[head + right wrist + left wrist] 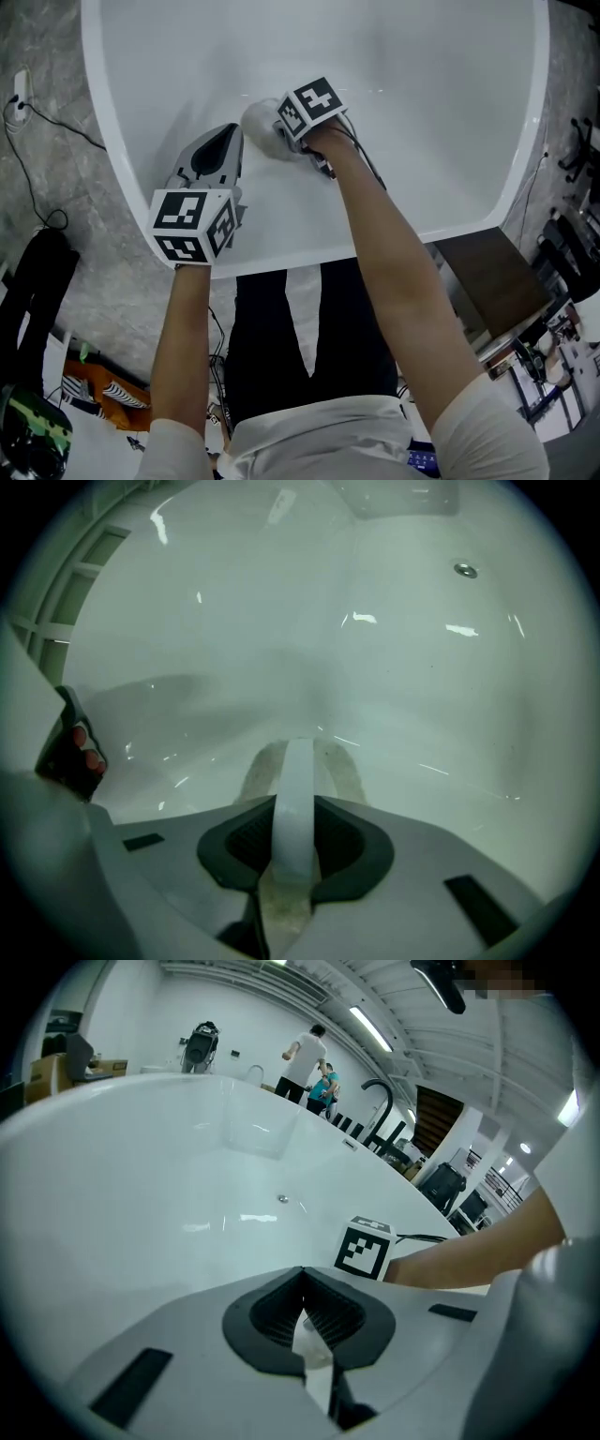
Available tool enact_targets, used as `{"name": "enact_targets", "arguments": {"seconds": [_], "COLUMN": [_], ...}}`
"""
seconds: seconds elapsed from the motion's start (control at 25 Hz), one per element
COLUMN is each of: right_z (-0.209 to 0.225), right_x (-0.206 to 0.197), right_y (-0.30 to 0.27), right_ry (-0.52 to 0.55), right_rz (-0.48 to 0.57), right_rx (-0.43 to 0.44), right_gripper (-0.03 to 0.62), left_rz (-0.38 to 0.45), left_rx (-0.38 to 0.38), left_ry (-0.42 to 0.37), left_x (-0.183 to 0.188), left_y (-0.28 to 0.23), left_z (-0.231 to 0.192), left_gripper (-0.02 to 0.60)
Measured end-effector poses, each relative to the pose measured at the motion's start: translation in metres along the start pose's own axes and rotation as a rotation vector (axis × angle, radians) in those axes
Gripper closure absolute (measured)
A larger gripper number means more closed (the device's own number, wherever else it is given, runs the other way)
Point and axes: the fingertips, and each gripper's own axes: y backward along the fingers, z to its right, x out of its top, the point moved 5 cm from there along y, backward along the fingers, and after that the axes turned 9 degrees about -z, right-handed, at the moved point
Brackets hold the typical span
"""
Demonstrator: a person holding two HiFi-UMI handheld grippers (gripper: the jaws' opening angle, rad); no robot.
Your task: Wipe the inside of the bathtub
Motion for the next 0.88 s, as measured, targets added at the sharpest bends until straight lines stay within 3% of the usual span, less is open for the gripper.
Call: {"name": "enact_targets", "arguments": {"seconds": [0.88], "right_z": [0.066], "right_x": [-0.048], "right_y": [0.045], "right_ry": [-0.045], "right_rz": [0.003], "right_rx": [-0.046], "right_gripper": [0.499], "left_rz": [-0.041], "left_rx": [-0.01], "left_ry": [-0.062], "left_x": [-0.014], "left_y": [-0.037], "left_z": [0.038], "left_gripper": [0.575]}}
